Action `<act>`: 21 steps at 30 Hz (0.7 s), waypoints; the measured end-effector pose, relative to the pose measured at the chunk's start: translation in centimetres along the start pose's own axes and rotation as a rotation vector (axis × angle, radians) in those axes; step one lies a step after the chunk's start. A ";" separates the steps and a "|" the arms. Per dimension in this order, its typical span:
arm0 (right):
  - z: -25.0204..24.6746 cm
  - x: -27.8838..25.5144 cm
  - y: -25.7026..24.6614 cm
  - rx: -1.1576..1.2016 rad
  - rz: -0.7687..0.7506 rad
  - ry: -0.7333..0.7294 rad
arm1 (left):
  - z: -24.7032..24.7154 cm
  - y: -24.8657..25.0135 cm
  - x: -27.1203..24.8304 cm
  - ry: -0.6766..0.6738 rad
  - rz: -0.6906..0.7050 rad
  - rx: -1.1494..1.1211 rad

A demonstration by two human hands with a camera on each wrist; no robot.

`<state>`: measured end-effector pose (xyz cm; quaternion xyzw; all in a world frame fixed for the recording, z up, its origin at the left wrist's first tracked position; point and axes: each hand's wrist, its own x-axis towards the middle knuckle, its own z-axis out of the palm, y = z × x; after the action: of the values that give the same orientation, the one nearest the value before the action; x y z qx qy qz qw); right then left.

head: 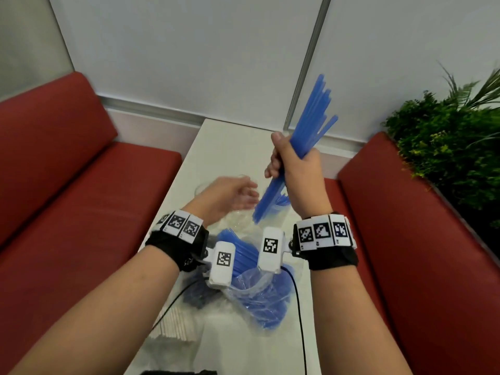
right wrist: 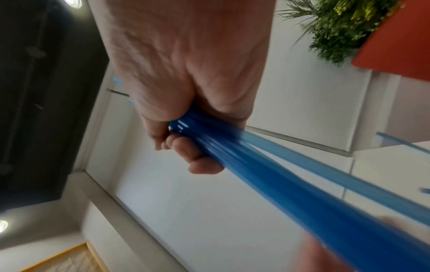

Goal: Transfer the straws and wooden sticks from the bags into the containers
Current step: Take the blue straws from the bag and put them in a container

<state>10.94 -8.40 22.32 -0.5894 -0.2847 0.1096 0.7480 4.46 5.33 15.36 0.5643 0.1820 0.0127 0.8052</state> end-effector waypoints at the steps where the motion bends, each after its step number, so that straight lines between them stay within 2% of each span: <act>1: 0.2 0.0 -0.7 0.020 -0.018 0.005 | 0.4 -1.2 0.1 -0.081 -0.144 -0.124; 3: 0.4 -0.2 -1.2 0.021 -0.033 0.013 | 1.0 -2.9 0.2 -0.194 -0.327 -0.356; 5: 0.5 -0.7 -1.1 -0.005 -0.040 0.005 | 1.8 -3.6 0.1 -0.250 -0.374 -0.520; 8: 0.0 -1.4 -0.5 -0.041 -0.032 -0.006 | 2.8 -3.8 -0.1 -0.262 -0.396 -0.663; 12: -0.7 -1.6 -0.2 -0.035 -0.005 -0.008 | 3.2 -3.8 0.1 -0.182 -0.420 -0.659; 15: -1.0 -1.8 -0.2 0.008 0.029 -0.020 | 3.2 -4.0 0.4 -0.188 -0.472 -0.606; 21: -2.1 -2.1 0.0 0.105 0.173 -0.282 | 2.5 -4.4 0.7 -0.254 -0.532 -0.491</act>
<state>10.35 -11.15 21.40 -0.5506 -0.3287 0.2699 0.7183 5.06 1.68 11.90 0.2850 0.2123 -0.2235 0.9076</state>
